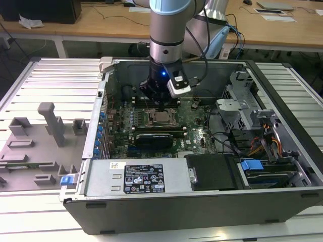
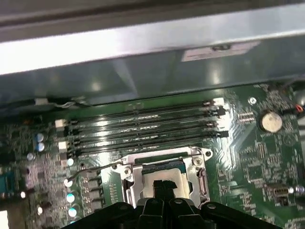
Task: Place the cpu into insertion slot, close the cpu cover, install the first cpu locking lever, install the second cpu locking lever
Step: 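Close the cpu cover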
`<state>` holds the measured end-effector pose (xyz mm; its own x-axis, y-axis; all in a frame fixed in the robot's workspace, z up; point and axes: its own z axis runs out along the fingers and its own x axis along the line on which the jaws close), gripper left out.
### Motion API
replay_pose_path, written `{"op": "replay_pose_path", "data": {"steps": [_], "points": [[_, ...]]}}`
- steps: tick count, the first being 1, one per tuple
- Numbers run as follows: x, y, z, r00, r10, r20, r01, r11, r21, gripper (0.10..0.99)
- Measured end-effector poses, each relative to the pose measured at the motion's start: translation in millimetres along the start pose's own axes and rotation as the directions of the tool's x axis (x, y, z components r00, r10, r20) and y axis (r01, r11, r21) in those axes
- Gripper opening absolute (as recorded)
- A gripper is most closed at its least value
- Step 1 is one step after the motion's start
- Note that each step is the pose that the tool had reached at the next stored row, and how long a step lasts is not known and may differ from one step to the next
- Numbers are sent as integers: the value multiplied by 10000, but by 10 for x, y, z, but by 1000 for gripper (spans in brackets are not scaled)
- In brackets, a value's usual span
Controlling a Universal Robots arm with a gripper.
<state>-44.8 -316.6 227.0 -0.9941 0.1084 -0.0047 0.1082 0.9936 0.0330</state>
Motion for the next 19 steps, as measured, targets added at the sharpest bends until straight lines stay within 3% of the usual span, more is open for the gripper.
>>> {"op": "replay_pose_path", "data": {"steps": [3, 7, 13, 16, 19], "points": [[0, 0, 1, 9973, -734, -24, 734, 9973, -5, 106], [10, -9, 9, 9893, -1455, -40, 1455, 9894, -3, 106], [56, -137, 32, 9886, -1504, 84, 1504, 9886, 0, 106], [85, -149, 52, 9882, -1526, 107, 1527, 9883, 1, 106], [203, -163, 92, 9873, -1583, 114, 1583, 9874, 1, 106]]}}
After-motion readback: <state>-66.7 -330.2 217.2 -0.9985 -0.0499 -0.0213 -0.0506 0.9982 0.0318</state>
